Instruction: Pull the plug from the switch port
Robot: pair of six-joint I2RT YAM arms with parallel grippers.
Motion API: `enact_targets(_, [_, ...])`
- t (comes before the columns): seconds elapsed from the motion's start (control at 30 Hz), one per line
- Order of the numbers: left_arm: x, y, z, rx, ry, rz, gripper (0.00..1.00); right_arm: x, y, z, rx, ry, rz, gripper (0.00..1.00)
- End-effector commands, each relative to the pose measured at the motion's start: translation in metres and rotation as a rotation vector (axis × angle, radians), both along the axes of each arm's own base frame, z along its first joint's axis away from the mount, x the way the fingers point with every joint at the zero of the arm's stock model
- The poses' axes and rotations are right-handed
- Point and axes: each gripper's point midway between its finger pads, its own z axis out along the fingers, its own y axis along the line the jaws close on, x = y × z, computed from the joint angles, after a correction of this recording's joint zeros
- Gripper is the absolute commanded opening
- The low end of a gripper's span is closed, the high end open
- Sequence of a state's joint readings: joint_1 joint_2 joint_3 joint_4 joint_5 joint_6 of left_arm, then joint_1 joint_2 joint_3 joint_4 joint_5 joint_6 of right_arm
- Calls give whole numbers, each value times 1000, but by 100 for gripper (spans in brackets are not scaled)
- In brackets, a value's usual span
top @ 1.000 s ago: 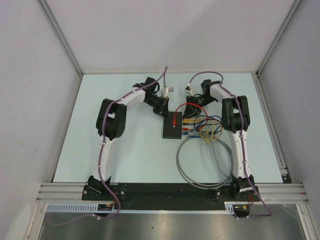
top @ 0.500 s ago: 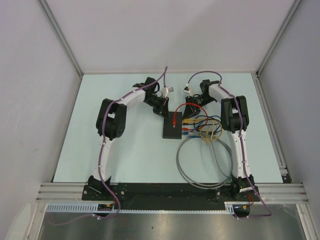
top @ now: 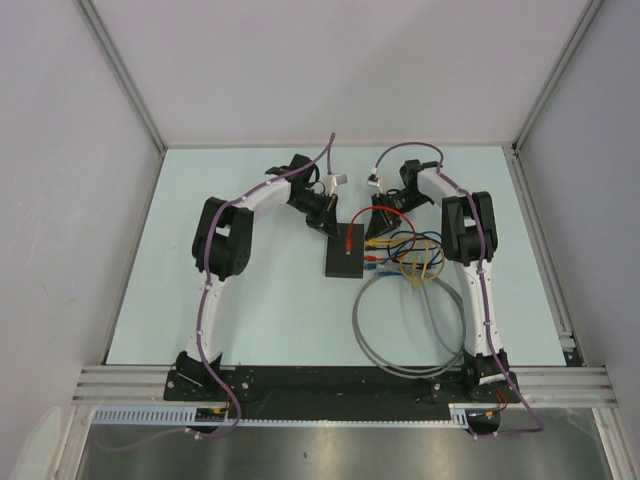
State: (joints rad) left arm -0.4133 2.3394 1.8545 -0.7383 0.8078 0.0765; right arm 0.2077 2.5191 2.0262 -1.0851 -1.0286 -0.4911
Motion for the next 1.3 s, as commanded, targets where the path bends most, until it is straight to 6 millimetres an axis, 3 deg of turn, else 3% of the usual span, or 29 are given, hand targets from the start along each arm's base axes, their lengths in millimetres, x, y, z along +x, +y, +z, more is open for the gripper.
enact_targets(0.0, [8,22,-44,180,-51,19,0,-8,0,-24,-68,3,46,25])
enact_targets(0.33, [7,21,-45,181,-53,11,0,-11,-8,-26,-105,-14,107,10])
enact_targets(0.47, [7,21,-45,181,-57,8,0,-2,-12,-22,-98,-37,93,9])
enact_targets(0.7, [6,20,-46,180,-54,5,0,-18,-20,-25,-80,19,152,8])
enact_targets(0.93, [5,18,-45,184,-66,-6,0,-7,-25,-24,-58,-2,124,7])
enact_targets(1.27, [3,18,-44,191,-69,-11,0,-4,-8,-13,-30,-21,122,8])
